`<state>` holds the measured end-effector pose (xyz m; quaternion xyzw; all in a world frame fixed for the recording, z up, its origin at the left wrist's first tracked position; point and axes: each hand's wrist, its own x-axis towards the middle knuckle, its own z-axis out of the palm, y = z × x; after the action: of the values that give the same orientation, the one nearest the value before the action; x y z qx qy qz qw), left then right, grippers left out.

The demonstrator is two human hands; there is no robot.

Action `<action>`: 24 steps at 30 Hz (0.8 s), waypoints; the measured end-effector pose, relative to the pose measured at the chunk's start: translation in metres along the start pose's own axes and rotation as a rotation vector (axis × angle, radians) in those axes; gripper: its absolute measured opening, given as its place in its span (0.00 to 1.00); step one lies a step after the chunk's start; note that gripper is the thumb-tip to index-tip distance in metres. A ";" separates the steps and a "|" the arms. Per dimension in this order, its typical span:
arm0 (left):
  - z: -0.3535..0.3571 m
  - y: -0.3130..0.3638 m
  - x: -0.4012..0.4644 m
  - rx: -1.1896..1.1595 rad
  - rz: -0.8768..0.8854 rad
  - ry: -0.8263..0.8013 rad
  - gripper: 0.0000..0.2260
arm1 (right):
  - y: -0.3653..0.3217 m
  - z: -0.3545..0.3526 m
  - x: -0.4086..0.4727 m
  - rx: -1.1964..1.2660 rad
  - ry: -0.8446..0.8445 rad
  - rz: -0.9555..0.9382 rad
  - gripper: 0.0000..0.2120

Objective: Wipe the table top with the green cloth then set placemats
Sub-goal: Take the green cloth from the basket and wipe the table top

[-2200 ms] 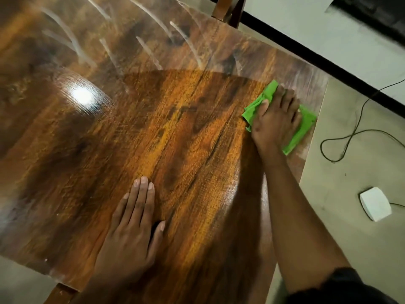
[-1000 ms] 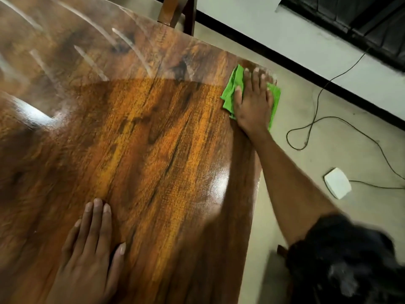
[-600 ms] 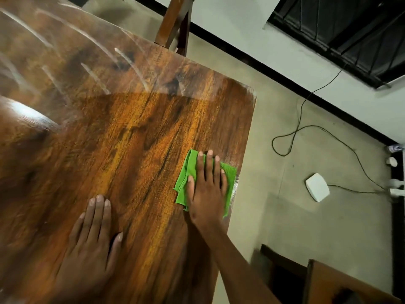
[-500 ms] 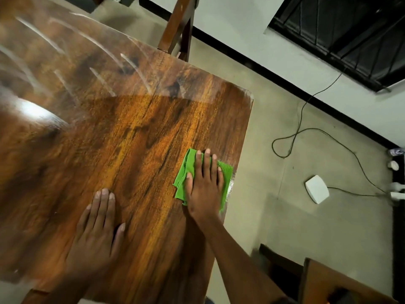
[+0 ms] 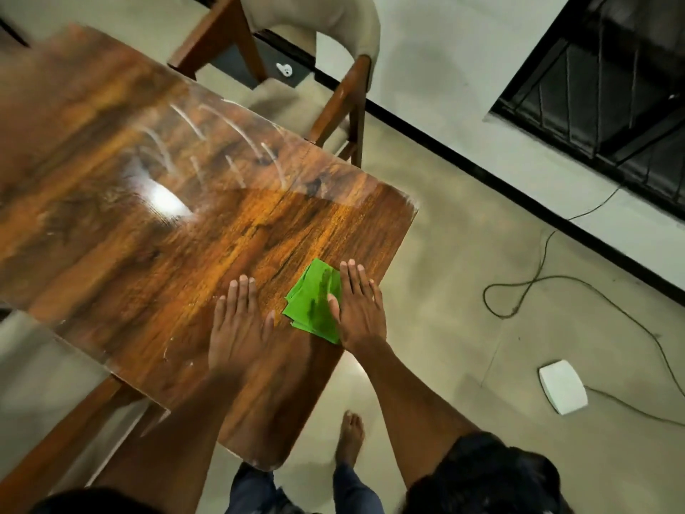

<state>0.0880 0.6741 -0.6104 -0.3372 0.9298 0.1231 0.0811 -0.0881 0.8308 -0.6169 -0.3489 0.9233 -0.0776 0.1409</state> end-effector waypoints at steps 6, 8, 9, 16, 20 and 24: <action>-0.027 0.094 -0.010 -0.045 -0.084 -0.001 0.40 | 0.057 -0.065 -0.034 -0.049 0.075 -0.134 0.33; -0.040 0.119 -0.015 -0.044 -0.080 -0.009 0.37 | 0.071 -0.080 -0.042 -0.045 0.061 -0.161 0.32; -0.045 0.131 -0.017 -0.043 -0.078 0.008 0.35 | 0.076 -0.087 -0.046 -0.044 0.068 -0.171 0.32; -0.046 0.169 -0.017 -0.037 -0.149 0.054 0.34 | 0.094 -0.112 -0.035 -0.042 0.080 -0.252 0.34; -0.041 0.177 -0.006 -0.040 -0.200 0.044 0.34 | 0.098 -0.115 -0.009 -0.033 0.052 -0.302 0.35; -0.029 0.182 0.013 -0.064 -0.270 0.028 0.35 | 0.108 -0.113 0.024 -0.029 0.027 -0.348 0.35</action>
<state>-0.0416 0.7935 -0.5542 -0.4636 0.8725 0.1361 0.0731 -0.2076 0.9001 -0.5410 -0.5042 0.8519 -0.0922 0.1079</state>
